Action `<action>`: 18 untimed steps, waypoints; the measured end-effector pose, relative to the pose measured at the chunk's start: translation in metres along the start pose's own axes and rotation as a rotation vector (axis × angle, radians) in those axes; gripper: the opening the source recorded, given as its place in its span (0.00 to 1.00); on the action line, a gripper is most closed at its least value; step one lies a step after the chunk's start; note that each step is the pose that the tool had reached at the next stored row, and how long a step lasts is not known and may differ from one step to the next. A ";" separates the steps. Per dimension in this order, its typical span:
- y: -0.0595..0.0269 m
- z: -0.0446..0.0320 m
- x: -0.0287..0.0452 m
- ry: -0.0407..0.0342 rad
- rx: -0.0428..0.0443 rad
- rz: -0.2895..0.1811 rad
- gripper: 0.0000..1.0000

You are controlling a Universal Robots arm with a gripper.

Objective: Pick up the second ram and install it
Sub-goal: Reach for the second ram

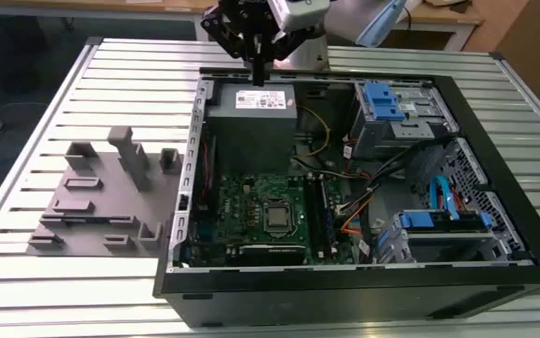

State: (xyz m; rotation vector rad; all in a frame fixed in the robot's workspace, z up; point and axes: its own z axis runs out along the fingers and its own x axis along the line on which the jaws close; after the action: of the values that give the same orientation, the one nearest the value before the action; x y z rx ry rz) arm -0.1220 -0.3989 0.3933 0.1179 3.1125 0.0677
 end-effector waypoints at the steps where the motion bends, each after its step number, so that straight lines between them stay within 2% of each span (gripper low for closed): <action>1: 0.0000 0.0000 0.0000 0.0000 0.0000 0.000 0.07; 5: -0.0003 -0.0002 0.0037 0.0001 0.0002 0.000 0.07; 8: -0.0009 -0.0004 0.0121 0.0001 0.0000 0.000 0.07; 14: -0.0027 -0.0009 0.0335 -0.0006 0.0000 0.000 0.07; 18: -0.0036 -0.0012 0.0416 -0.0009 0.0000 0.000 0.07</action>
State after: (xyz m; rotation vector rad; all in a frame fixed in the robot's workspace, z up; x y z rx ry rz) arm -0.1637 -0.3994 0.3933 0.1179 3.1116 0.0676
